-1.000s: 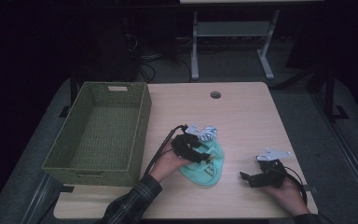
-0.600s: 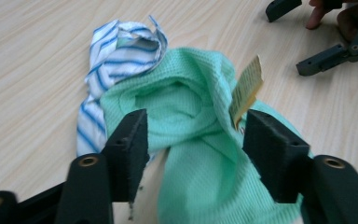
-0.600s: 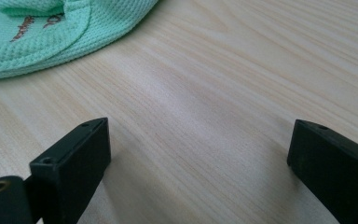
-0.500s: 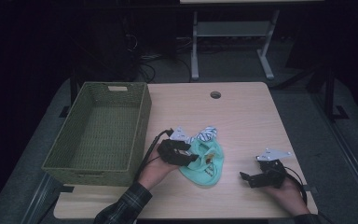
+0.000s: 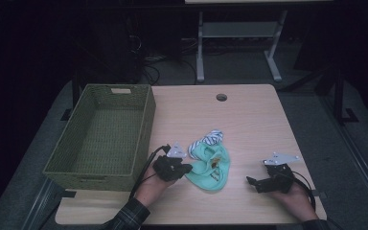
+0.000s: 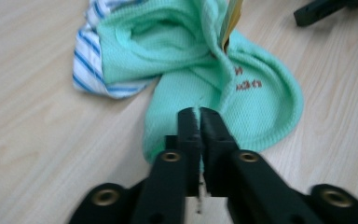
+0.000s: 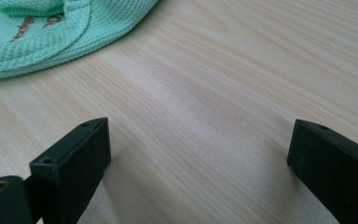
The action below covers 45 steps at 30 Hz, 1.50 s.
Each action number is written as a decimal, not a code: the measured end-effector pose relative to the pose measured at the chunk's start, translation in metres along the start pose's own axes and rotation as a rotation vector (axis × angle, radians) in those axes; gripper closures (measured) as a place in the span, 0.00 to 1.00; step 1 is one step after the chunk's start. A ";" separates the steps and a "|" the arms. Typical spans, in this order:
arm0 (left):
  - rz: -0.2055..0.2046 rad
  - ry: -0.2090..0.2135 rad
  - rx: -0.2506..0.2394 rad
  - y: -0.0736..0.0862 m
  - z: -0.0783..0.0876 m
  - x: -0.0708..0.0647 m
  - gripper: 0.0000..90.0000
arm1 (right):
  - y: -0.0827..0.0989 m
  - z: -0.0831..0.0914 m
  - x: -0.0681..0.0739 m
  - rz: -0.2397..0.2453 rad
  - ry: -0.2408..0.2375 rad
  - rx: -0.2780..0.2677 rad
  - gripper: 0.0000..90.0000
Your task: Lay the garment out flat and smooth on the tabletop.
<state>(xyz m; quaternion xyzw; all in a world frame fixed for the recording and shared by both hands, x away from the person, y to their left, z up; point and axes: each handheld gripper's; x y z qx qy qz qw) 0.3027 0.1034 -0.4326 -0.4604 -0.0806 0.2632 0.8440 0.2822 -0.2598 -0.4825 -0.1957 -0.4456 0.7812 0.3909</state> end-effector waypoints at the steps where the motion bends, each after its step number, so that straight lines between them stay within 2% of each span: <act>1: 0.000 0.000 0.000 0.000 0.000 0.000 0.99 | 0.000 0.000 0.000 0.000 0.000 0.000 0.06; 6: -0.030 0.010 0.073 0.006 -0.010 -0.002 1.00 | 0.000 0.000 0.000 0.003 0.005 -0.002 0.06; 13: -0.050 0.005 0.092 0.014 -0.022 0.000 0.99 | -0.001 -0.002 -0.001 0.002 0.007 0.005 0.03; 15: -0.042 0.007 0.086 0.014 -0.023 0.000 0.99 | -0.003 -0.002 0.000 0.001 0.013 0.035 0.04; 18: -0.058 0.007 0.092 0.013 -0.023 0.000 0.99 | -0.006 0.000 0.000 0.018 -0.002 0.039 0.16; 21: -0.055 0.009 0.097 0.013 -0.023 0.000 0.99 | -0.009 0.001 0.000 0.021 -0.012 0.039 0.18; 23: -0.043 0.014 0.097 0.013 -0.023 0.001 0.99 | -0.014 0.000 0.000 0.015 -0.023 0.032 0.26; 24: -0.038 0.015 0.098 0.013 -0.023 0.002 0.99 | -0.017 -0.001 0.000 0.017 -0.030 0.021 0.27; 25: -0.038 0.016 0.099 0.012 -0.023 0.002 0.99 | -0.023 -0.002 0.000 0.022 -0.043 0.003 0.34; 27: -0.036 0.013 0.099 0.013 -0.023 0.002 0.99 | -0.025 -0.002 0.000 0.018 -0.053 0.001 0.36; 32: -0.054 -0.002 0.102 0.012 -0.024 -0.001 0.99 | -0.044 -0.008 0.002 0.034 -0.106 -0.048 0.49; 40: -0.047 0.003 0.102 0.013 -0.023 0.000 1.00 | -0.065 -0.024 0.000 0.038 -0.166 -0.066 0.63; 45: -0.032 0.009 0.100 0.013 -0.023 0.001 1.00 | -0.075 -0.032 0.001 0.048 -0.186 -0.076 0.66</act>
Point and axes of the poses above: each handheld gripper's, and its own axes: z roughly backward along the jaws, y roughly out of its underside, x roughly to its left, and after that the axes turned 13 degrees about -x, right-handed
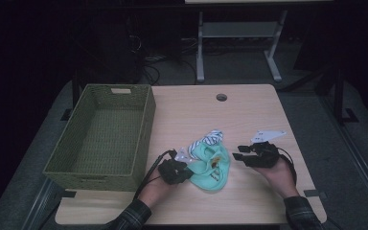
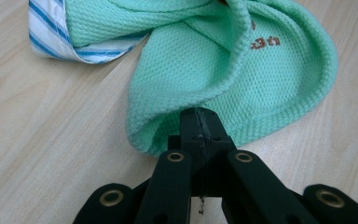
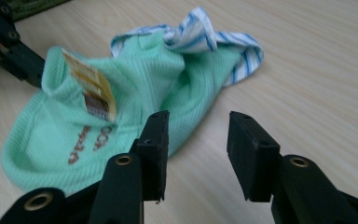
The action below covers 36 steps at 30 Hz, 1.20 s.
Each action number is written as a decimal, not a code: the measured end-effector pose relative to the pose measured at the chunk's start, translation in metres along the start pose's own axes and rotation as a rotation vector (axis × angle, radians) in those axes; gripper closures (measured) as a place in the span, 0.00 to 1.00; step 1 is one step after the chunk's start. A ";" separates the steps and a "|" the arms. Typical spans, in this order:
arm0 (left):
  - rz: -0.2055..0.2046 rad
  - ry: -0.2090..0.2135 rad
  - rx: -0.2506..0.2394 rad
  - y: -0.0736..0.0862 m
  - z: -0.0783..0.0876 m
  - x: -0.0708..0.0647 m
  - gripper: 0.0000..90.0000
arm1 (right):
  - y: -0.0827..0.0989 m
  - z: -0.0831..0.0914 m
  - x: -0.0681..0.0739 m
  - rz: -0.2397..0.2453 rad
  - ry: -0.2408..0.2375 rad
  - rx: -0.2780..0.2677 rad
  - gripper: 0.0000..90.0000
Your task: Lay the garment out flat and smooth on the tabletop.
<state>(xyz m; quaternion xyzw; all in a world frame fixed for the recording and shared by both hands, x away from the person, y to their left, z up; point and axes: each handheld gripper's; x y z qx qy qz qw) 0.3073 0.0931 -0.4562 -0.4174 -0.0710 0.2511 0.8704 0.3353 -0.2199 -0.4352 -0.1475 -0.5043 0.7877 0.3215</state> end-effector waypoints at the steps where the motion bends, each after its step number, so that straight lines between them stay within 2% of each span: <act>1: 0.001 0.002 -0.001 0.000 0.000 0.000 1.00 | -0.003 -0.002 0.000 0.003 -0.003 0.000 0.67; 4: -0.005 0.010 0.004 0.001 0.001 0.002 1.00 | -0.010 -0.008 0.000 0.015 -0.024 -0.012 0.69; 7: 0.012 0.013 -0.004 0.001 0.001 0.003 1.00 | -0.017 -0.012 0.001 0.013 -0.035 -0.019 0.71; 13: 0.012 0.019 -0.001 0.001 0.002 0.004 1.00 | -0.035 -0.022 0.007 0.024 -0.087 -0.027 0.73; 21: 0.013 0.010 0.002 0.001 0.001 0.002 1.00 | -0.055 -0.039 0.014 0.040 -0.124 -0.038 0.75; 27: -0.018 0.004 0.012 0.000 0.001 0.001 1.00 | -0.064 -0.053 0.020 0.049 -0.145 -0.026 0.76; 36: -0.008 0.010 0.005 0.000 0.000 0.002 1.00 | -0.073 -0.074 0.029 0.062 -0.179 -0.006 0.79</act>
Point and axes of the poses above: each handheld gripper's, and its own axes: z roughly backward along the jaws, y roughly out of its underside, x roughly to its left, and after that the axes turned 13 degrees about -x, right-handed
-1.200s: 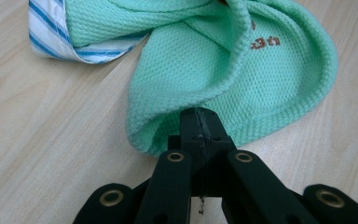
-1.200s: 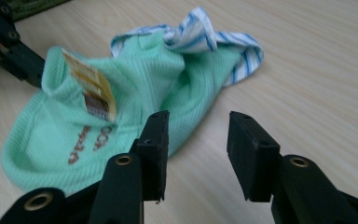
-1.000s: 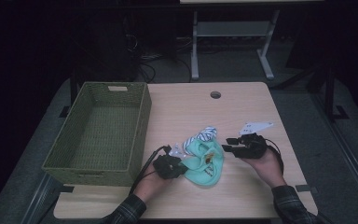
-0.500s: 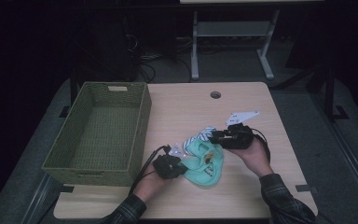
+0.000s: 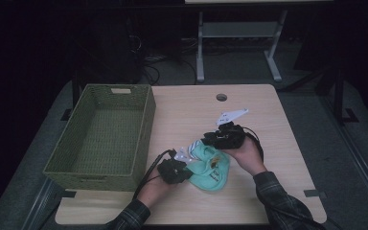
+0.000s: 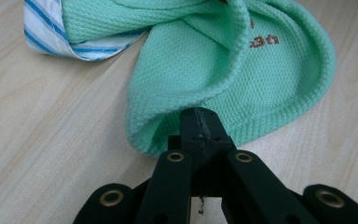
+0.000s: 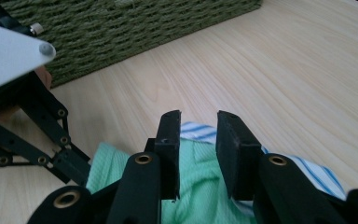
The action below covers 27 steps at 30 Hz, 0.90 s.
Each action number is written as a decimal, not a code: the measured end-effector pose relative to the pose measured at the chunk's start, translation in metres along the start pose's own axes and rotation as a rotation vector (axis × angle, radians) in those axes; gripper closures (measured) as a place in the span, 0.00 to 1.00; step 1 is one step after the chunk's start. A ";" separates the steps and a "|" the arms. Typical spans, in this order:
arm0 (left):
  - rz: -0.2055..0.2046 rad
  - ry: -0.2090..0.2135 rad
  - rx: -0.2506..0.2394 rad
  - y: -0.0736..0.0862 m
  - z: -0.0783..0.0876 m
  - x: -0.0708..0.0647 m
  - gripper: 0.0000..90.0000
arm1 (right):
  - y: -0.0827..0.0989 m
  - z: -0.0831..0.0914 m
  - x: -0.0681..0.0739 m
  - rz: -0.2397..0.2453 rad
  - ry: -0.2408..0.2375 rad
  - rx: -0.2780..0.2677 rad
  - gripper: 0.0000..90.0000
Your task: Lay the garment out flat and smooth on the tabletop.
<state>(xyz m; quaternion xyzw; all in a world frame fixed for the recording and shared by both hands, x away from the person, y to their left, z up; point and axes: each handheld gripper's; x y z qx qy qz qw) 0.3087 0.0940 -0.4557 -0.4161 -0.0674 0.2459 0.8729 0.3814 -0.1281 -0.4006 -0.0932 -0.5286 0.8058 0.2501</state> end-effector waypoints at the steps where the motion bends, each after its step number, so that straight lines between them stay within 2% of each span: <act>1: 0.001 -0.001 -0.001 0.000 0.000 0.000 1.00 | -0.001 -0.003 0.000 0.001 -0.006 0.002 0.79; 6: -0.002 0.001 0.007 0.000 0.000 0.001 1.00 | -0.002 -0.017 0.004 -0.004 -0.031 0.014 0.82; 8: -0.005 0.002 0.011 -0.001 0.000 0.001 1.00 | -0.001 -0.025 0.006 -0.001 -0.034 0.041 0.82; 16: 0.005 0.004 0.014 -0.001 0.000 0.001 1.00 | 0.007 -0.040 0.005 -0.004 -0.034 0.097 0.85; 20: 0.011 0.008 0.016 -0.001 0.001 0.001 1.00 | 0.013 -0.047 0.003 0.015 -0.025 0.126 0.85; 21: 0.005 0.007 0.016 -0.001 0.001 0.001 1.00 | 0.016 -0.049 0.003 -0.002 -0.028 0.131 0.85; 26: 0.009 0.007 0.020 -0.001 0.001 0.001 1.00 | 0.022 -0.055 0.001 0.012 -0.026 0.163 0.84; 27: 0.005 0.007 0.023 -0.001 0.001 0.001 1.00 | 0.023 -0.057 0.002 -0.002 -0.026 0.168 0.84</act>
Point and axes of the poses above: each handheld gripper's, and its own axes: z roughly backward along the jaws, y roughly out of its underside, x roughly to its left, and after that the axes turned 13 degrees about -x, right-handed
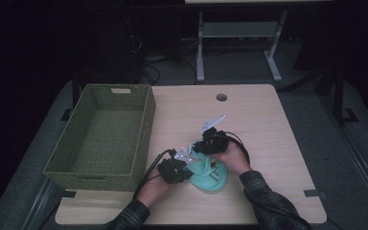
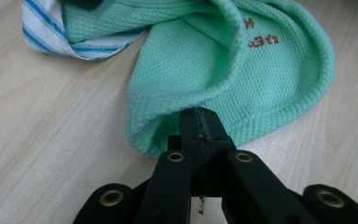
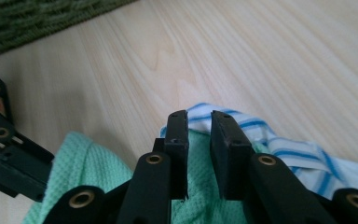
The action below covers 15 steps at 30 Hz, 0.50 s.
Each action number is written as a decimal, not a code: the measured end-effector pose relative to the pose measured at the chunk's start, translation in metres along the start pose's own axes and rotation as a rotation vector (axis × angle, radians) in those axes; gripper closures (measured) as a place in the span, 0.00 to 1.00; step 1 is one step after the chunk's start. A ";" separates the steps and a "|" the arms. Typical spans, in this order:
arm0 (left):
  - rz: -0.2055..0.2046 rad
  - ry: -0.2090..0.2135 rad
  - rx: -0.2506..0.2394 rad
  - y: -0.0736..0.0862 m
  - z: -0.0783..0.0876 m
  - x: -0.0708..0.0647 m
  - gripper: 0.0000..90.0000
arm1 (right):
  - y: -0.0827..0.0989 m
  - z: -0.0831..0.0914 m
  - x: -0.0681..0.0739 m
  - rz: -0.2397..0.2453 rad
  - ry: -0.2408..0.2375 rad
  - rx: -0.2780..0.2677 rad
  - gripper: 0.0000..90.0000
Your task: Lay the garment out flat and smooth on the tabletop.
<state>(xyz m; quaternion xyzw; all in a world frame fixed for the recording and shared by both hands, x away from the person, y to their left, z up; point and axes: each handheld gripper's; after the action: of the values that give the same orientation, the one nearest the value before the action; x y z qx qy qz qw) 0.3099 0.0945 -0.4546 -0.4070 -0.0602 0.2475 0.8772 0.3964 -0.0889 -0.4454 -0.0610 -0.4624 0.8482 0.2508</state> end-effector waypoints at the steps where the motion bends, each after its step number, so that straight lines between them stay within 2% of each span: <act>1: 0.003 0.000 -0.002 0.000 0.000 0.000 1.00 | 0.001 -0.002 -0.001 0.011 0.008 0.007 0.83; 7: 0.003 -0.001 -0.003 0.000 0.000 -0.001 1.00 | 0.009 -0.012 -0.001 0.021 0.022 0.051 0.85; 9: 0.004 0.000 -0.002 0.000 0.000 -0.001 1.00 | 0.011 -0.013 -0.001 0.030 0.030 0.045 0.89; 11: 0.002 0.000 0.001 0.000 0.000 0.000 1.00 | 0.012 -0.013 -0.002 0.014 0.029 0.044 0.94; 15: 0.003 0.001 0.002 0.000 0.000 0.000 1.00 | 0.011 -0.013 -0.002 0.019 0.027 0.048 0.98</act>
<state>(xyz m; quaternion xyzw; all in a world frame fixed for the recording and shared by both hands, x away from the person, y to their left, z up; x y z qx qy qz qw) 0.3097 0.0939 -0.4543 -0.4065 -0.0589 0.2487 0.8772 0.3978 -0.0851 -0.4621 -0.0706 -0.4377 0.8606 0.2505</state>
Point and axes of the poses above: each handheld gripper's, and its own axes: z roughly backward along the jaws, y roughly out of its underside, x roughly to its left, and after that the axes turned 13 degrees about -x, right-handed
